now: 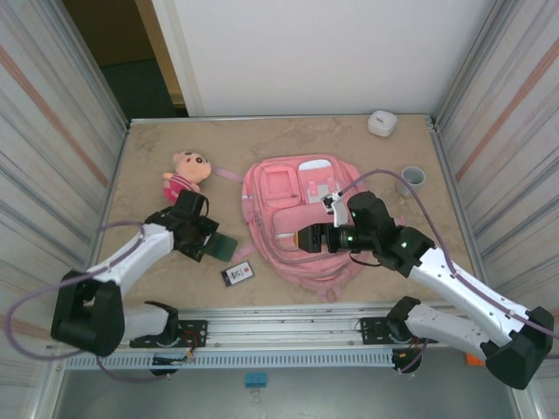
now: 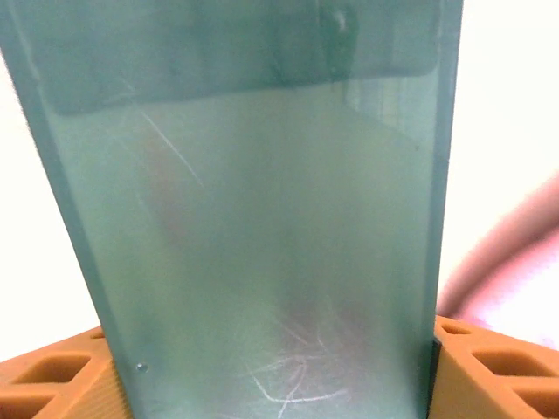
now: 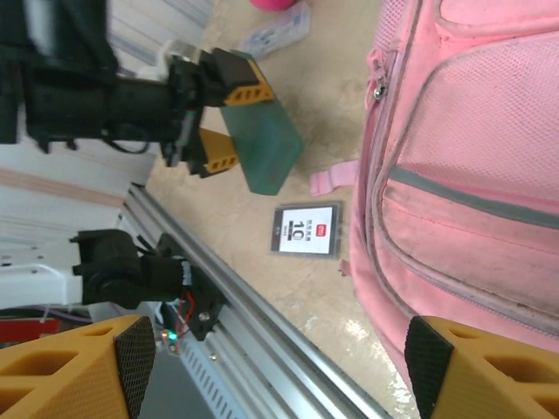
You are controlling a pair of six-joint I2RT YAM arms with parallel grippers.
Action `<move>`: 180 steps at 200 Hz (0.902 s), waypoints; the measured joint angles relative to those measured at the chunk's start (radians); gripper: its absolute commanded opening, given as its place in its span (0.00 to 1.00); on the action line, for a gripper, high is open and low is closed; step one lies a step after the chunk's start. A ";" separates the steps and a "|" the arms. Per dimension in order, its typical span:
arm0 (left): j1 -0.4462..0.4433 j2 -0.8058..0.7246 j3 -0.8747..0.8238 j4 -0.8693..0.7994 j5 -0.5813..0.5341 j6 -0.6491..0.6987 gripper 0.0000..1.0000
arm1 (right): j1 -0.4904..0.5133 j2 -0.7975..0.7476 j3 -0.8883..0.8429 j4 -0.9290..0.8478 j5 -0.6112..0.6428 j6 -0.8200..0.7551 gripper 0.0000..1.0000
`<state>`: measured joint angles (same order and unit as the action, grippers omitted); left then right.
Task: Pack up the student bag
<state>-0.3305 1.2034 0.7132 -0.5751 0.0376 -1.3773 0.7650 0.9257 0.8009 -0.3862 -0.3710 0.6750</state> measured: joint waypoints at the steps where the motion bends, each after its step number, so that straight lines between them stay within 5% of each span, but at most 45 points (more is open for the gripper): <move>1: -0.002 -0.009 -0.001 0.001 0.002 -0.003 0.58 | 0.002 0.001 0.000 0.002 0.002 0.000 0.76; 95: -0.148 -0.280 -0.087 0.138 0.096 -0.155 0.59 | 0.269 0.279 0.000 0.278 0.148 -0.012 0.76; 180: -0.192 -0.396 -0.156 0.212 0.114 -0.230 0.60 | 0.303 0.527 0.095 0.440 0.194 -0.023 0.72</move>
<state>-0.5220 0.8074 0.5575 -0.3630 0.1513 -1.6070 1.0676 1.4525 0.8959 0.0540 -0.1768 0.6525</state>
